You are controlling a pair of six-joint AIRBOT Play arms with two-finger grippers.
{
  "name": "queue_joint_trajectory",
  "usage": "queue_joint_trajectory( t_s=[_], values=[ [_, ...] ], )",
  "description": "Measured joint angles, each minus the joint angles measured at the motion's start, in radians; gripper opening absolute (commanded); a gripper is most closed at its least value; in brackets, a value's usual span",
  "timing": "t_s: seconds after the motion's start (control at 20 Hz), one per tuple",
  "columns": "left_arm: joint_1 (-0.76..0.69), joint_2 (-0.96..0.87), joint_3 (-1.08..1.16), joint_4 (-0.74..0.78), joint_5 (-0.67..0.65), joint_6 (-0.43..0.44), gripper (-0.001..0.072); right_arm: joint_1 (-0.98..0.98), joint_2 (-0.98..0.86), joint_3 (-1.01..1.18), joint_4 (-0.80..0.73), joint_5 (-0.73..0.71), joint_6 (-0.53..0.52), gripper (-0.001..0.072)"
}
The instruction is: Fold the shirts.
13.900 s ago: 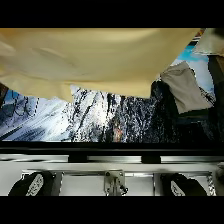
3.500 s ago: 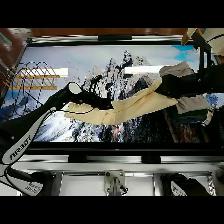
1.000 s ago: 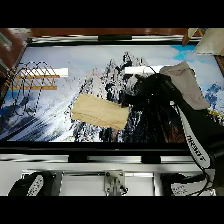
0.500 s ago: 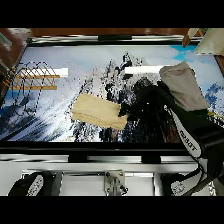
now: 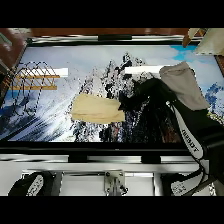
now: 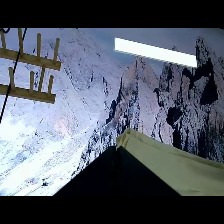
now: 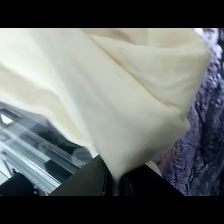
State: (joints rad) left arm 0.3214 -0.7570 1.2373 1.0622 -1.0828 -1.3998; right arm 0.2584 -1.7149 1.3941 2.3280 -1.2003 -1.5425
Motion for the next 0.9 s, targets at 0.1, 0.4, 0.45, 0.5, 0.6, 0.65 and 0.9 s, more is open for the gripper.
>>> queue_joint_trajectory(
  t_s=[0.1, 0.4, 0.45, 0.5, 0.6, 0.65, 0.9],
  values=[
    [0.0, 0.0, 0.0, 0.0, 0.0, 0.0, 0.003, -0.031, 0.031, 0.076, 0.003, -0.006, -0.002, 0.007],
    [0.0, 0.0, -0.001, 0.0, 0.001, 0.0, 0.003, -0.162, 0.071, 0.383, 0.009, 0.038, 0.067, 0.007],
    [0.0, 0.0, 0.0, 0.0, 0.0, 0.0, 0.003, -0.188, 0.072, 0.425, 0.011, 0.068, 0.081, 0.007],
    [0.0, 0.0, -0.001, -0.003, 0.0, 0.0, 0.003, -0.213, 0.072, 0.46, 0.011, 0.097, 0.092, 0.007],
    [0.0, 0.0, -0.007, -0.023, -0.001, 0.0, 0.003, -0.265, 0.075, 0.512, 0.014, 0.182, 0.111, 0.007],
    [0.0, 0.0, -0.013, -0.042, -0.002, 0.0, 0.0031, -0.287, 0.075, 0.526, 0.014, 0.225, 0.118, 0.007],
    [-0.018, 0.0, -0.052, -0.098, -0.004, 0.0, 0.003, -0.381, 0.052, 0.558, 0.024, 0.467, 0.13, 0.0069]
  ],
)
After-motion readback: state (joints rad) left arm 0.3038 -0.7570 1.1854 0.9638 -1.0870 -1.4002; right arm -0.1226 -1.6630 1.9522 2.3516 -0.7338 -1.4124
